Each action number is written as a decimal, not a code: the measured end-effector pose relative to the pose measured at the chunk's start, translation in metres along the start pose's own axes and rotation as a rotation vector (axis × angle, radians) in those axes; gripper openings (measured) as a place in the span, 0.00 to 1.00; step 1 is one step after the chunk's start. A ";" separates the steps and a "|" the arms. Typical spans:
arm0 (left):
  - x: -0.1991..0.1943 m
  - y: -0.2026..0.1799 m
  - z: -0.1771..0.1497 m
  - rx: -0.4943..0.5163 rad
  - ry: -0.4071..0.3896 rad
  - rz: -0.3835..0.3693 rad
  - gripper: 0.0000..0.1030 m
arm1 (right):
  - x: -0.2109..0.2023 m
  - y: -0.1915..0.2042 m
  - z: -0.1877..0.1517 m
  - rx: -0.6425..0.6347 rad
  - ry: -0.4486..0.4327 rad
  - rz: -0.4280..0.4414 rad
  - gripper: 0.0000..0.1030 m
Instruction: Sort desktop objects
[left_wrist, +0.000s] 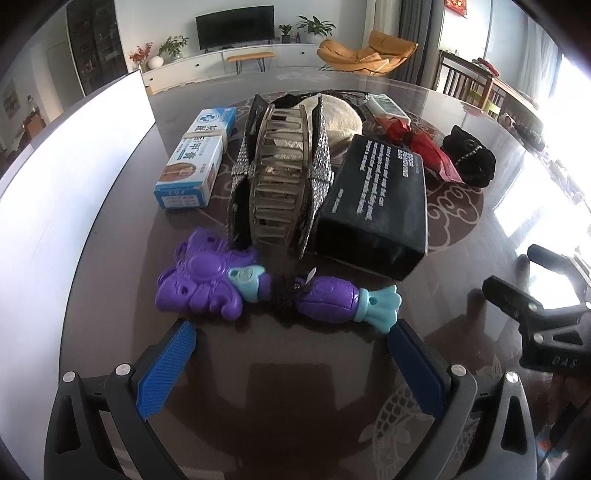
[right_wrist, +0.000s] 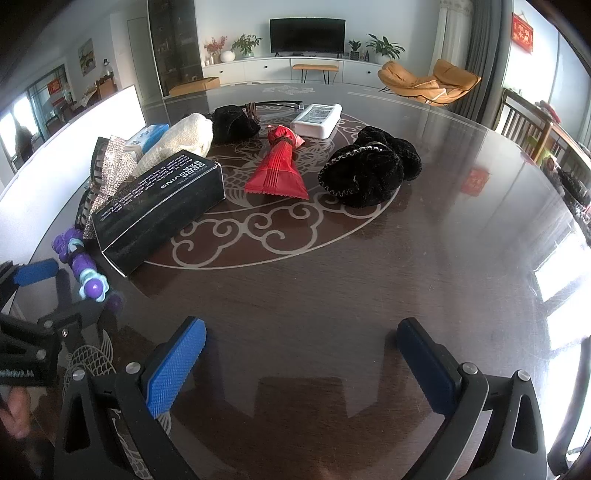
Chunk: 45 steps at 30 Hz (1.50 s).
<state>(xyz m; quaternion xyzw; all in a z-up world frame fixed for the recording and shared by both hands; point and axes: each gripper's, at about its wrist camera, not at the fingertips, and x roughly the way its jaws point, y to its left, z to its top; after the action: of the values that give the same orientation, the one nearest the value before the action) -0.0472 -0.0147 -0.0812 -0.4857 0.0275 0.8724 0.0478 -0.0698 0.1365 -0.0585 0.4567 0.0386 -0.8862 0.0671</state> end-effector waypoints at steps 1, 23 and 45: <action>0.002 0.000 0.002 0.001 0.000 0.000 1.00 | 0.000 0.000 0.000 0.000 0.000 0.000 1.00; 0.016 0.012 0.019 0.004 -0.057 -0.004 1.00 | 0.000 0.000 -0.001 0.000 -0.002 -0.001 1.00; 0.015 0.012 0.019 0.007 -0.056 -0.007 1.00 | 0.000 0.000 -0.001 0.000 -0.002 0.000 1.00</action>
<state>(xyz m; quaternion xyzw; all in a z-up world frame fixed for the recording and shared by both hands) -0.0726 -0.0239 -0.0840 -0.4609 0.0276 0.8854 0.0535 -0.0688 0.1369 -0.0595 0.4556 0.0387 -0.8868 0.0670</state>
